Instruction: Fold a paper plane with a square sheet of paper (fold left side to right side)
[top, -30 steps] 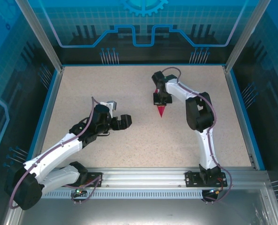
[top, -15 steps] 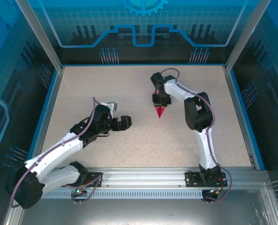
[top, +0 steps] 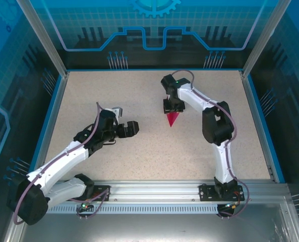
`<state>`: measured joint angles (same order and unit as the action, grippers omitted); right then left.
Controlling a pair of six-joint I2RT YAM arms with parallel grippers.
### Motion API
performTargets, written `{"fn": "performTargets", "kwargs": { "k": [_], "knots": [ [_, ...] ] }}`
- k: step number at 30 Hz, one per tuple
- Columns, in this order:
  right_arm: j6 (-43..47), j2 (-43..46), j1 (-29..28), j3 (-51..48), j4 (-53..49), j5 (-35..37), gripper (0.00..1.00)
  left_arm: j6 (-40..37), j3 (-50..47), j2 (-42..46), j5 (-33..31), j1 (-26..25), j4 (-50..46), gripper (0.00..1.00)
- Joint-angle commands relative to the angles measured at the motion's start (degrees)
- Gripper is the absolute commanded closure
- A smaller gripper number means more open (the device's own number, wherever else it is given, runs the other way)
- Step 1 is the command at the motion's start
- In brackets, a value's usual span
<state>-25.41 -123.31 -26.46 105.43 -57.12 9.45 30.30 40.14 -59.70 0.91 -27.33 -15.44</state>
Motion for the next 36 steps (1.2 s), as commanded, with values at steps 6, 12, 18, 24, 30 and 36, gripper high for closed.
{"fn": "performTargets", "kwargs": {
  "k": [6, 12, 18, 24, 30, 36],
  "knots": [
    [6.6, 24.8, 0.8, -14.3, 5.1, 2.0, 0.27, 1.7, 3.6, -0.5, -3.0, 6.3, -0.8, 0.01],
    [10.0, 42.3, 7.1, -31.3, 15.9, 2.9, 0.14, -2.4, 4.6, 0.3, -13.7, 8.8, 2.4, 0.01],
    [11.0, 56.9, 14.8, -50.7, 33.4, 6.0, 0.01, -11.5, 2.5, -0.1, -22.8, 9.1, 10.7, 0.01],
    [17.3, 60.9, 19.4, -65.8, 50.8, 8.9, 0.01, -20.8, -3.1, -2.3, -29.6, 9.9, 20.6, 0.01],
    [23.3, 56.6, 21.5, -77.3, 72.2, 8.7, 0.01, -23.3, -5.4, -9.2, -31.2, 12.8, 24.7, 0.01],
    [25.4, 49.2, 22.3, -81.7, 88.6, 2.7, 0.01, -28.3, -10.9, -14.8, -28.3, 13.8, 38.9, 0.01]
  ]
}}
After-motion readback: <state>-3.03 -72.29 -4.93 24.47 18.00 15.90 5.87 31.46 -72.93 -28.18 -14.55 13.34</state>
